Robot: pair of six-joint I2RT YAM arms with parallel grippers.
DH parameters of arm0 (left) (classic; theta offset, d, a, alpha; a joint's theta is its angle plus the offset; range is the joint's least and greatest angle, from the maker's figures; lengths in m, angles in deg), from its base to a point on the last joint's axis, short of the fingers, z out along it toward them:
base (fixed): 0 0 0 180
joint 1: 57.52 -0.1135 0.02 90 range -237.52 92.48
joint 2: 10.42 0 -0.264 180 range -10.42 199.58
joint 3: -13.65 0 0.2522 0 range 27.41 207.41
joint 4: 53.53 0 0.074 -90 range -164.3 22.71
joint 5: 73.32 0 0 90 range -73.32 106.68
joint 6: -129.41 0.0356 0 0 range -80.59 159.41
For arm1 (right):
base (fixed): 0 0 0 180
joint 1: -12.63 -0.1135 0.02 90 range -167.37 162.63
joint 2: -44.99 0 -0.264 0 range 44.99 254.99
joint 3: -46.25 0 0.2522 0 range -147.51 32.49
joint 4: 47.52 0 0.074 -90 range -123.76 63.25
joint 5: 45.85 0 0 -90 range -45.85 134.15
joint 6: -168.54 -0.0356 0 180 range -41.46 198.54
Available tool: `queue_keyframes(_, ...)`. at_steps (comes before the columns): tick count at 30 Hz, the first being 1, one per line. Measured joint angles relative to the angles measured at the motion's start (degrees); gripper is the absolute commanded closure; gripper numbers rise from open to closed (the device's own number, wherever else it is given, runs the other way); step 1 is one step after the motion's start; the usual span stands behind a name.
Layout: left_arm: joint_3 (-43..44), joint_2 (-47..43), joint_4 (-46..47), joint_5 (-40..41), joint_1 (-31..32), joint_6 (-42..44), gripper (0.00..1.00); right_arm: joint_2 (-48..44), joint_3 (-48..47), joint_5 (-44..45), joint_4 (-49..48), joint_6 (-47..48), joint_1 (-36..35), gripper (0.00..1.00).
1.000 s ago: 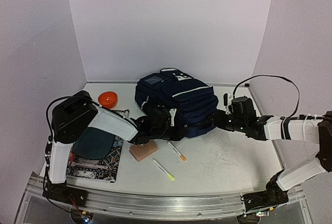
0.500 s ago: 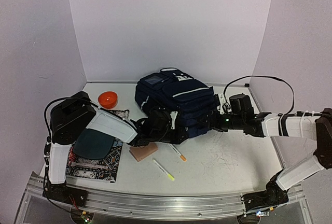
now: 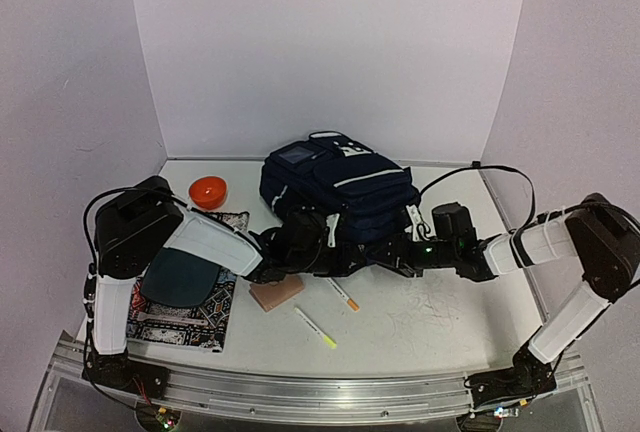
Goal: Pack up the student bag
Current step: Zip the student bag into the largest pocket of the bag.
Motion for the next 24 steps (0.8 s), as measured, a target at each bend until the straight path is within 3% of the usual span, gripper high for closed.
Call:
queue_keyframes(11,-5.1,-0.2,10.4,-5.4,-0.4,-6.5,1.0,5.7,-0.1,-3.7,-10.0,-4.5,0.0,0.55)
queue_keyframes(24,-7.7,-0.2,17.3,-9.2,-2.1,-13.2,1.0,10.5,-0.9,-8.0,-19.0,-10.1,0.1,0.84)
